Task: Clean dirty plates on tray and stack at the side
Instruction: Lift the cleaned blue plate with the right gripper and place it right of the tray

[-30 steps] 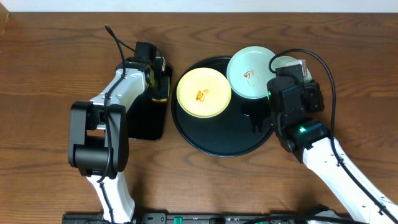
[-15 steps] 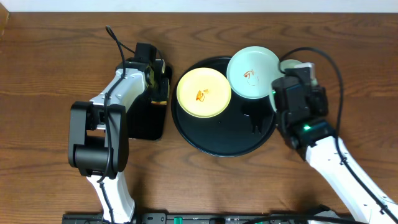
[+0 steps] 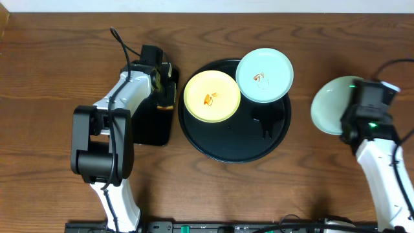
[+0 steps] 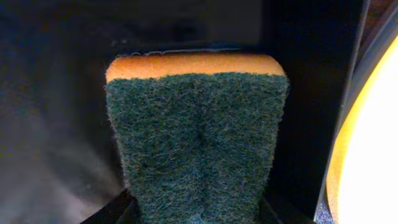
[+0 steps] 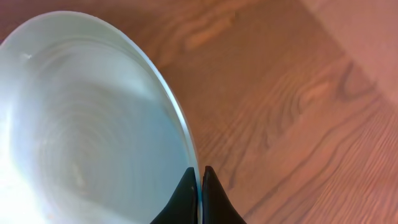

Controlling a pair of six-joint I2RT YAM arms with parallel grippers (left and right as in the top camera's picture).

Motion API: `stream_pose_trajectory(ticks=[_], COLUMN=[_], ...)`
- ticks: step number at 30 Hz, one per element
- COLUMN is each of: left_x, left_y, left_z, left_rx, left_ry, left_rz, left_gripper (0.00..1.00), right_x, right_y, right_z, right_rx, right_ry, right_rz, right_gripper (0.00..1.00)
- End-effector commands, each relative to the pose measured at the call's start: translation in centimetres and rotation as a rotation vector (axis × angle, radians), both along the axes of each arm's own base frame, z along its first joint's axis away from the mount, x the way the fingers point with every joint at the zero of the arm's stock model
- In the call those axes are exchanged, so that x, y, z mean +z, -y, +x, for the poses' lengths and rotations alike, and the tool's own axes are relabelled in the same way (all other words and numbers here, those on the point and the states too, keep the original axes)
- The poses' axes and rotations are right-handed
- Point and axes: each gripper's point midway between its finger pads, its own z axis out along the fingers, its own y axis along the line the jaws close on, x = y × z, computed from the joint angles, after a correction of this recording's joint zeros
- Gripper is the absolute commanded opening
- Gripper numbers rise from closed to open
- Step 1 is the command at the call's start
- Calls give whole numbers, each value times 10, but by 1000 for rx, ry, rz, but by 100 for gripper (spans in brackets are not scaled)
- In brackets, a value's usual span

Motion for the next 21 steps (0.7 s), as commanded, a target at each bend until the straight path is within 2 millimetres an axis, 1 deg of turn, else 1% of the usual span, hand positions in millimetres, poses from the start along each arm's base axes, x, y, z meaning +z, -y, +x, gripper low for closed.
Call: stream_pose_trajectory(ticks=[1, 3, 7, 11, 17, 20, 21], left_x=[-5, -5, -6, -6, -6, -6, -6], left_y=[1, 1, 1, 1, 1, 1, 1], left_z=[-7, -7, -8, -8, -8, -8, -8], left_rx=[4, 4, 4, 4, 4, 4, 4], left_ry=[-27, -28, -30, -31, -31, -31, -31], left_rz=[-3, -3, -3, -3, -2, -3, -2], left_gripper=[47, 47, 47, 47, 47, 47, 47], right_x=[-3, -13, -37, -52, -64, -65, -64], right_y=[13, 24, 38, 50, 53, 54, 55], right_z=[0, -4, -11, -11, 3, 7, 7], right_rx=[-60, -92, -139, -172, -143, -140, -140], right_ry=[62, 47, 5, -12, 12, 22, 26], right_rz=[112, 147, 211, 226, 255, 254, 252], right_gripper=[1, 1, 1, 1, 1, 2, 4])
